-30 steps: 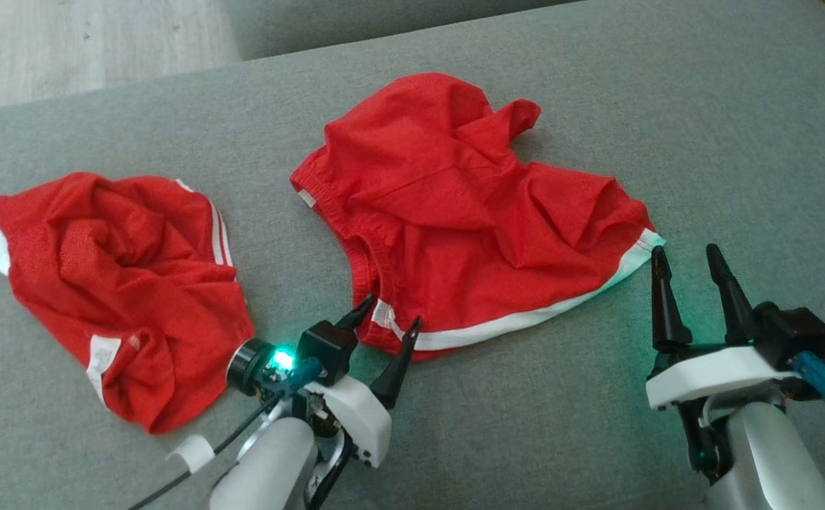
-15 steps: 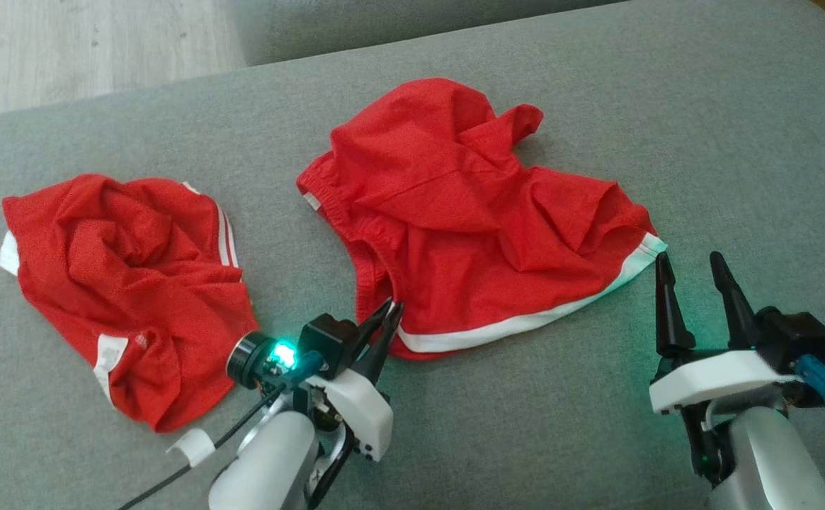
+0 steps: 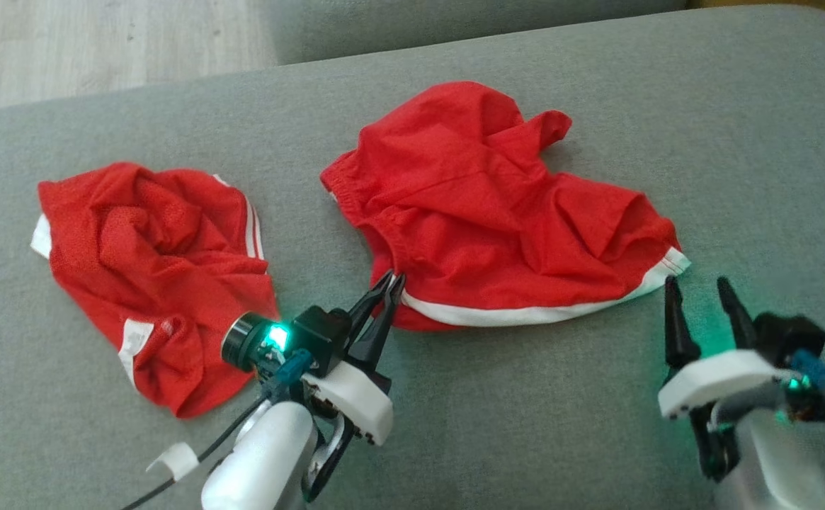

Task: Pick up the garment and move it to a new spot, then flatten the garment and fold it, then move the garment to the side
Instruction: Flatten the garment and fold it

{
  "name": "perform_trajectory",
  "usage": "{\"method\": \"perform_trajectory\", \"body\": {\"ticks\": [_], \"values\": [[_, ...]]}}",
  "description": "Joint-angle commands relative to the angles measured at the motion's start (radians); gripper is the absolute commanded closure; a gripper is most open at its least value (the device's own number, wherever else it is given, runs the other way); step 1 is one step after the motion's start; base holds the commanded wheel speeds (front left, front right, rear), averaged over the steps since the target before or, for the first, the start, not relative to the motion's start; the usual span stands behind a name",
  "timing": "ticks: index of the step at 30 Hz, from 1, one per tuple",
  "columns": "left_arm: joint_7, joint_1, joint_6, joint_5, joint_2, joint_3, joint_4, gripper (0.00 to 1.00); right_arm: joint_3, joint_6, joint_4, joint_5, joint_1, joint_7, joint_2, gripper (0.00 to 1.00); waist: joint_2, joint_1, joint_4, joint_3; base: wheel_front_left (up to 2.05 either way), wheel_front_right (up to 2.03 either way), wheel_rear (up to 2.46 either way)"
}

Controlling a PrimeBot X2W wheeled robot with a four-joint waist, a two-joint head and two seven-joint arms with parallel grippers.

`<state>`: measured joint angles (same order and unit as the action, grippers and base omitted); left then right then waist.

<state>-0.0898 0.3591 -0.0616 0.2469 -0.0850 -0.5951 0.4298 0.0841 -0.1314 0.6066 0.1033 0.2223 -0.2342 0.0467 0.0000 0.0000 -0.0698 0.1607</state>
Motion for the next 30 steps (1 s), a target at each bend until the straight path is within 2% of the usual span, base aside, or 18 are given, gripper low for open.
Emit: {"method": "perform_trajectory", "body": {"ticks": [1,9,15,16,17,25,30], "values": [[-0.015,0.013,0.004,-0.003,-0.015,0.026,-0.039,1.00,-0.010,0.001,-0.013,-0.006,0.058,0.006,0.004,0.00,0.0000,0.0000,0.007,0.002,0.00,0.00,0.00],[-0.035,0.013,0.004,-0.006,-0.018,0.008,-0.062,1.00,0.063,0.001,0.161,-0.048,0.164,0.084,0.004,0.00,0.0000,0.0000,0.039,0.012,0.00,0.00,0.00],[-0.044,0.016,0.005,-0.003,-0.017,0.000,-0.063,1.00,0.067,0.001,0.257,-0.072,0.218,0.080,0.004,0.00,0.0000,0.0000,0.050,0.022,0.00,0.00,0.00],[-0.045,0.016,0.005,-0.002,-0.017,-0.002,-0.062,1.00,0.064,0.001,0.272,-0.072,0.225,0.079,0.004,0.44,0.0000,0.0000,0.051,0.022,0.00,0.00,0.00],[-0.046,0.016,0.005,-0.001,-0.017,-0.002,-0.061,1.00,0.060,0.001,0.287,-0.070,0.231,0.078,0.004,1.00,0.0000,0.0000,0.052,0.022,0.00,0.00,0.00],[-0.051,0.012,0.015,0.008,-0.038,0.005,-0.051,1.00,0.007,0.001,0.345,-0.012,0.263,0.030,0.004,1.00,0.0000,0.0000,0.031,-0.007,0.00,0.00,0.00],[-0.040,0.039,0.014,-0.001,-0.074,0.012,-0.067,1.00,-0.083,0.001,0.313,0.152,0.275,0.021,0.004,1.00,0.0000,0.0000,0.013,-0.038,0.00,0.00,0.00]]}}
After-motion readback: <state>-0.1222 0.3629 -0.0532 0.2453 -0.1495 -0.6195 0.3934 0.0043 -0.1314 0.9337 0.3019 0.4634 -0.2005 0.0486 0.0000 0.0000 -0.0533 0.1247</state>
